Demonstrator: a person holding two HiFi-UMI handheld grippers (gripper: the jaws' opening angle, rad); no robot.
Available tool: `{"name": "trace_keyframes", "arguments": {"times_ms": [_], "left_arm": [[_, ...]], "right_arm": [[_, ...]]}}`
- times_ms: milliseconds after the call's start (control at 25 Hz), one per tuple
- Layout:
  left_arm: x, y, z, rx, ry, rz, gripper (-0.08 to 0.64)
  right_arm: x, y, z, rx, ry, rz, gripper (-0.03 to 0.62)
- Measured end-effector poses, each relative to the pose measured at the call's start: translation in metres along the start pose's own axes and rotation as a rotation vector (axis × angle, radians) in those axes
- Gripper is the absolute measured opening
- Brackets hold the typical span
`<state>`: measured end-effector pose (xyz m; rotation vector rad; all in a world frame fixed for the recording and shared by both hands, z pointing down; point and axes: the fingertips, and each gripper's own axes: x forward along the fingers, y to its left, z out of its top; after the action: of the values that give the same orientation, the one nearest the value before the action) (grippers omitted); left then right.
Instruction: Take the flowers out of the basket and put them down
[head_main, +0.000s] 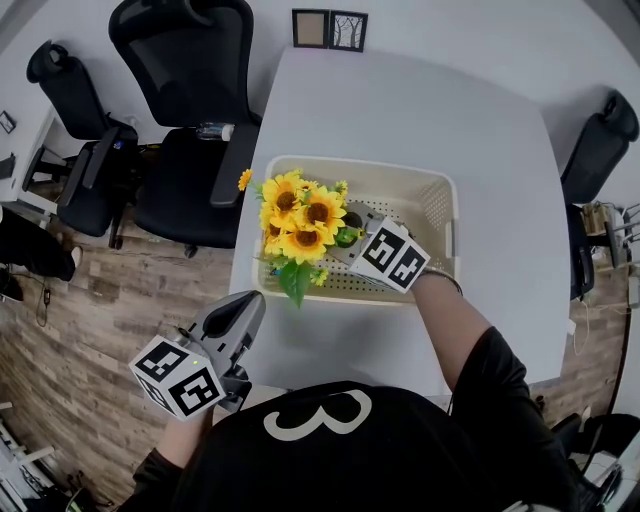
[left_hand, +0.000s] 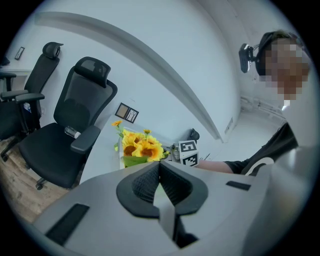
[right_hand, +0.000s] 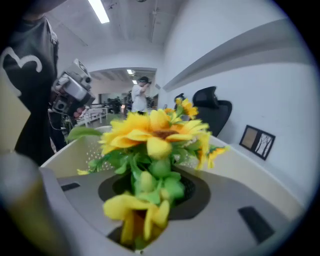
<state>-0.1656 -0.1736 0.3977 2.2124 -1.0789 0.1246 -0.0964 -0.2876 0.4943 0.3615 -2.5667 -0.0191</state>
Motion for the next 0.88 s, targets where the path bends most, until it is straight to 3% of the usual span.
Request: {"name": "trace_keyframes", "arguments": {"times_ms": [40, 320, 880], "left_arm": [[-0.001, -0.001, 0.000, 0.003, -0.001, -0.003, 0.012], [-0.006, -0.005, 0.006, 0.019, -0.004, -0.014, 0.012], [-0.043, -0.025, 0.007, 0.071, -0.048, -0.065, 0.012]], "right_arm": [[-0.002, -0.001, 0.001, 0.001, -0.006, -0.012, 0.144], [-0.008, 0.000, 0.004, -0.017, 0.005, -0.040, 0.137], [-0.043, 0.009, 0.048, -0.077, -0.038, -0.186, 0.135]]}}
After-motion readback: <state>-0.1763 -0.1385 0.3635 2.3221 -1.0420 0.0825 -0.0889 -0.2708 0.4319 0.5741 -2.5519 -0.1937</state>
